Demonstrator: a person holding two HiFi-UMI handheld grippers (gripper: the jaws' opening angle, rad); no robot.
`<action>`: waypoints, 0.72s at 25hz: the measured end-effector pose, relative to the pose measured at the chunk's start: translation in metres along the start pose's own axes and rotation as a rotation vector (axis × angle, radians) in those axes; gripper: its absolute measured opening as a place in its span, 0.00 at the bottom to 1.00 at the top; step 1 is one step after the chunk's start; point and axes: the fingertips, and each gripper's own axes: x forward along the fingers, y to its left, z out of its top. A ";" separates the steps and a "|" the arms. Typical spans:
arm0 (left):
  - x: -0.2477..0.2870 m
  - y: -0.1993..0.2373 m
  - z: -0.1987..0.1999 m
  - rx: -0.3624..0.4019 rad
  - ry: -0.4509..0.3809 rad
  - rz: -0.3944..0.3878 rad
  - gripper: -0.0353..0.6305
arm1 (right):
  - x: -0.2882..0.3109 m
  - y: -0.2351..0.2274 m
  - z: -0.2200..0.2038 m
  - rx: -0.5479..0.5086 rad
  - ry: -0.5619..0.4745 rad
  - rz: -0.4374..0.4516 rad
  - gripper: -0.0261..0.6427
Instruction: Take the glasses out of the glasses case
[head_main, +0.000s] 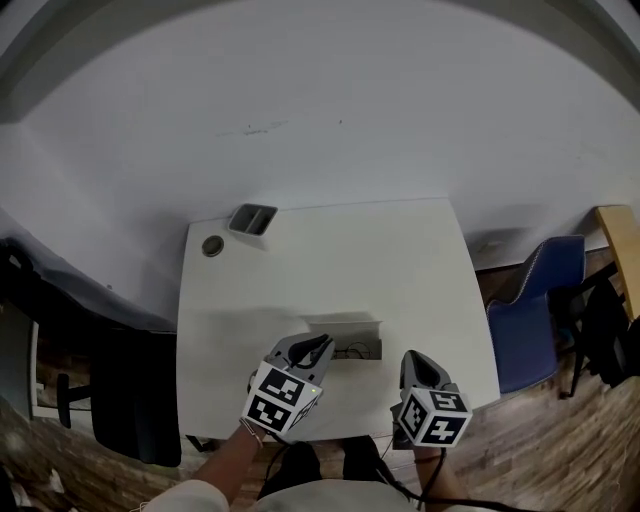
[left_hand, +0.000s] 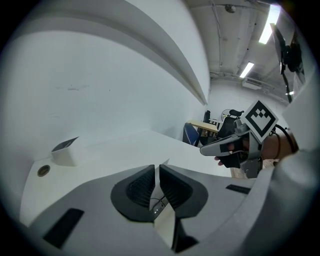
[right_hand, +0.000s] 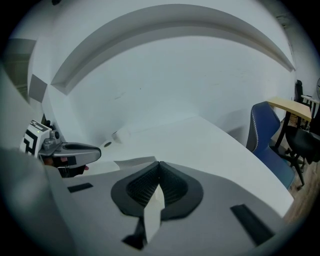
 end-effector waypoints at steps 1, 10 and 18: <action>0.001 -0.001 -0.002 0.007 0.007 -0.007 0.08 | 0.000 -0.002 -0.002 0.003 0.004 -0.003 0.09; 0.009 -0.004 -0.018 0.048 0.075 -0.067 0.10 | -0.001 -0.008 -0.018 0.028 0.031 -0.023 0.09; 0.014 -0.013 -0.036 0.119 0.176 -0.142 0.21 | -0.004 -0.010 -0.025 0.049 0.035 -0.037 0.09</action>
